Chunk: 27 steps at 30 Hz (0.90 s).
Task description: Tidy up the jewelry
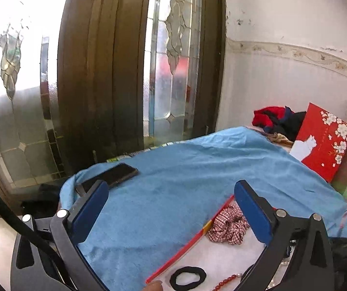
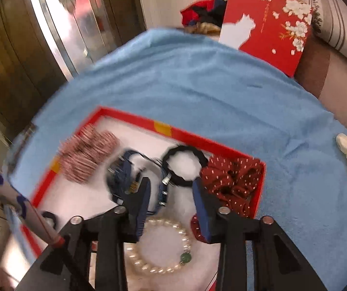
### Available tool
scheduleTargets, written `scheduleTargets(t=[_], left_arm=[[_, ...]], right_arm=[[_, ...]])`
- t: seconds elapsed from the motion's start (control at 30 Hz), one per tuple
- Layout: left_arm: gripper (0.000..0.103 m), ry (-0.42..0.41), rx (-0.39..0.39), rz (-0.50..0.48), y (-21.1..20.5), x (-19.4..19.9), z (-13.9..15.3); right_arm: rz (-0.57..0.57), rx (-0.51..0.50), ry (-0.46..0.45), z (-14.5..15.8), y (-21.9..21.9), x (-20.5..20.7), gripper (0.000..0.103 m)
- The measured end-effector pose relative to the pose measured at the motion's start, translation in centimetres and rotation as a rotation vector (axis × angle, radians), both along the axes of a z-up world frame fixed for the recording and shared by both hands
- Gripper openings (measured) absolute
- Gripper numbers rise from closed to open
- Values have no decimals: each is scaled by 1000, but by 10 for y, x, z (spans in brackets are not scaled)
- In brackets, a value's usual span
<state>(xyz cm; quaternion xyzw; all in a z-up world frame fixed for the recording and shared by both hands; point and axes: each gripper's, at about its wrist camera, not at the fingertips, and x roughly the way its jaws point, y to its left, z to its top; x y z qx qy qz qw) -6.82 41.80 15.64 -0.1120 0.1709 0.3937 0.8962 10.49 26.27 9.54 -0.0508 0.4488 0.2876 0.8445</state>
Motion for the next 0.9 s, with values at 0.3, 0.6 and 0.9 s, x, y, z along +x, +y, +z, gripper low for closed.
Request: scheduleTargets(t=[0.3, 0.6, 0.9], left_arm=[[103, -37, -52, 2, 1, -9, -2], [103, -15, -77, 21, 12, -5, -9], [103, -14, -43, 24, 3, -5, -6]], right_arm=[[25, -90, -14, -15, 23, -4, 41], [88, -47, 110, -42, 61, 15, 41], [-19, -1, 108, -43, 22, 21, 41]])
